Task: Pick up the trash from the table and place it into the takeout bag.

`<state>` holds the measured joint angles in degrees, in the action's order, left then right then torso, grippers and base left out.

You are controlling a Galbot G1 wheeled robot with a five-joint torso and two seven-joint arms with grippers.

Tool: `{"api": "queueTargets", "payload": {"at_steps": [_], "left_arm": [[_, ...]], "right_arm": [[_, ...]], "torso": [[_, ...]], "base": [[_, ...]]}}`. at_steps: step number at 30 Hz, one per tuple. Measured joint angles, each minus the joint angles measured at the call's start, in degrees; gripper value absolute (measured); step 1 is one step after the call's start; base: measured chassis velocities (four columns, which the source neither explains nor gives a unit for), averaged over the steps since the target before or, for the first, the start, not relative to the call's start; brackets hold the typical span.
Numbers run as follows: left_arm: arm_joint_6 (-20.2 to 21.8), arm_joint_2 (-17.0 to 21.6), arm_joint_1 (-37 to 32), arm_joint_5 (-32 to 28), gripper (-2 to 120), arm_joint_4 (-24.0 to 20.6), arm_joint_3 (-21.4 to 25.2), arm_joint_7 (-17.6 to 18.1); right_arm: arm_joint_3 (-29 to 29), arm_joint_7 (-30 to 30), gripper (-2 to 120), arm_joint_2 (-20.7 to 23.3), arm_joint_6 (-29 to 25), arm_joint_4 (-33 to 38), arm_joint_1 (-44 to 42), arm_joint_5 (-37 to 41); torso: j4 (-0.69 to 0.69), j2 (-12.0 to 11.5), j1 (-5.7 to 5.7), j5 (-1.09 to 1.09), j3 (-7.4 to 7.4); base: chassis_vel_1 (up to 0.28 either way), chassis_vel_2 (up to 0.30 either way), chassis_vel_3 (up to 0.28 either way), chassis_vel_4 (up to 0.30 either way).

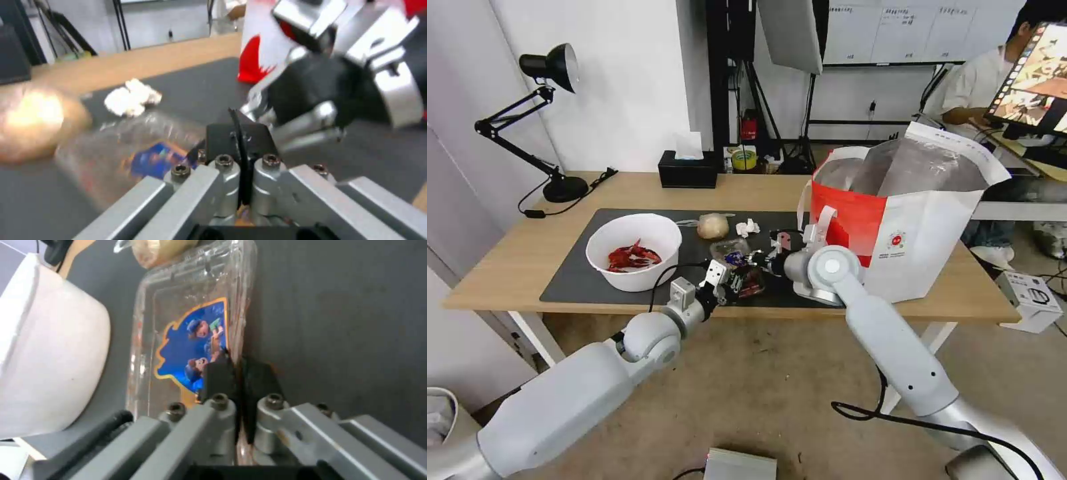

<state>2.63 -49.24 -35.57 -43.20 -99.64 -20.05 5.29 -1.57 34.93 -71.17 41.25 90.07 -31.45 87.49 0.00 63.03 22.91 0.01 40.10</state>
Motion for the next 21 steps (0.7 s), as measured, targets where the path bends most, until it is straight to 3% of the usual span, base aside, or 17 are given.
{"api": "queueTargets", "payload": {"at_steps": [21], "left_arm": [[-0.40, 3.15, -4.43, -0.12, 0, -3.08, 4.96, -1.15]], "right_arm": [[0.45, -0.09, 0, -0.47, 0.00, 0.02, -0.35, -0.28]], "torso": [[-0.01, 0.00, 0.00, -0.02, 0.01]], "base": [[0.000, 0.000, 0.000, 0.000]]}}
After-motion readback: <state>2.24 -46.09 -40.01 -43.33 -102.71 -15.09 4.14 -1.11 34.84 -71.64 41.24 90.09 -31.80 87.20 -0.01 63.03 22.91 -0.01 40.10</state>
